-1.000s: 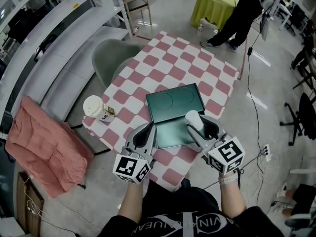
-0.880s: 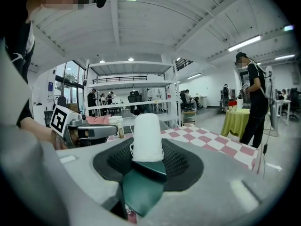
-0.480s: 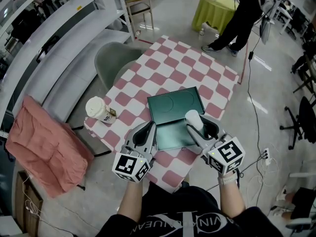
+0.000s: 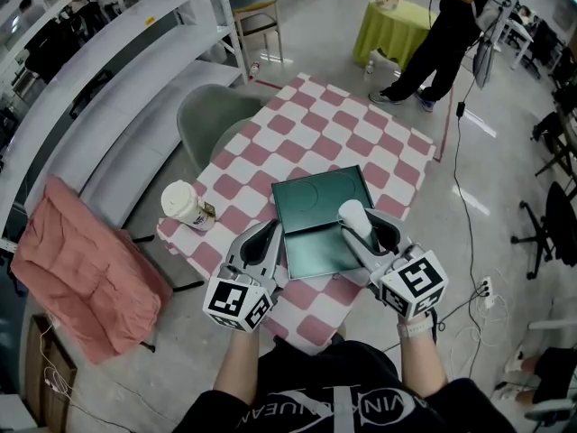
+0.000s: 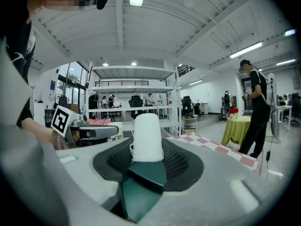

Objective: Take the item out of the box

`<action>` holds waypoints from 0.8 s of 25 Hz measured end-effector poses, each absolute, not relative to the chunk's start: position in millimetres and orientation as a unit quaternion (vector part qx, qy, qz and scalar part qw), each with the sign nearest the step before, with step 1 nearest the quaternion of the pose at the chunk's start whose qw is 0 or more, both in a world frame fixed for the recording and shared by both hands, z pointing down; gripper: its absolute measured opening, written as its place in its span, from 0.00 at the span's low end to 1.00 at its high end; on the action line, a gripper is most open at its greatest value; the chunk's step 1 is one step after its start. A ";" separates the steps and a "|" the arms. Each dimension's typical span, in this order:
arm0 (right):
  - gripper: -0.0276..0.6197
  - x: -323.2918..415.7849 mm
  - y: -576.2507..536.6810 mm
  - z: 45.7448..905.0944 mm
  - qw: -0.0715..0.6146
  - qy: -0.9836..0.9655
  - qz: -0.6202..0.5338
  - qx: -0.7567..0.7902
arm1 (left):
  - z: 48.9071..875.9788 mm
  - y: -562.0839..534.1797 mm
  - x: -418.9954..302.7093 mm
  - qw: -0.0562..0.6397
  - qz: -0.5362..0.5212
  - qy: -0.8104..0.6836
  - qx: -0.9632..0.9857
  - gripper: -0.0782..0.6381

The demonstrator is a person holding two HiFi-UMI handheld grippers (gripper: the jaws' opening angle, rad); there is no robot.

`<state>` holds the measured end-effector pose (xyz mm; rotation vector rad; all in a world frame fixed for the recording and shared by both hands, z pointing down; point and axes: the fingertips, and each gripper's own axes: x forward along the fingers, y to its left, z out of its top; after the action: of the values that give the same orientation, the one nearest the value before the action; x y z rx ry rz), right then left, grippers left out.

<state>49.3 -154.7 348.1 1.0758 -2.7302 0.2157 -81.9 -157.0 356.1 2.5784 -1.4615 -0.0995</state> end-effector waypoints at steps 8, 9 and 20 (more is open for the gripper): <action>0.32 52.2 -155.4 343.2 0.094 -0.921 0.069 0.372 | 351.3 -160.0 -80.4 0.083 -0.038 -0.486 0.869 0.14; 0.32 52.2 -155.0 341.9 0.092 -0.921 0.069 0.373 | 351.0 -160.2 -80.3 0.083 -0.039 -0.486 0.869 0.14; 0.32 64.4 -155.2 338.8 0.073 -0.914 0.072 0.393 | 352.2 -160.5 -82.4 0.088 -0.044 -0.485 0.869 0.14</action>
<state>64.4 -155.2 338.8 1.1803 -2.7453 0.2154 -82.4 -160.5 352.2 2.5866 -1.4443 -0.1302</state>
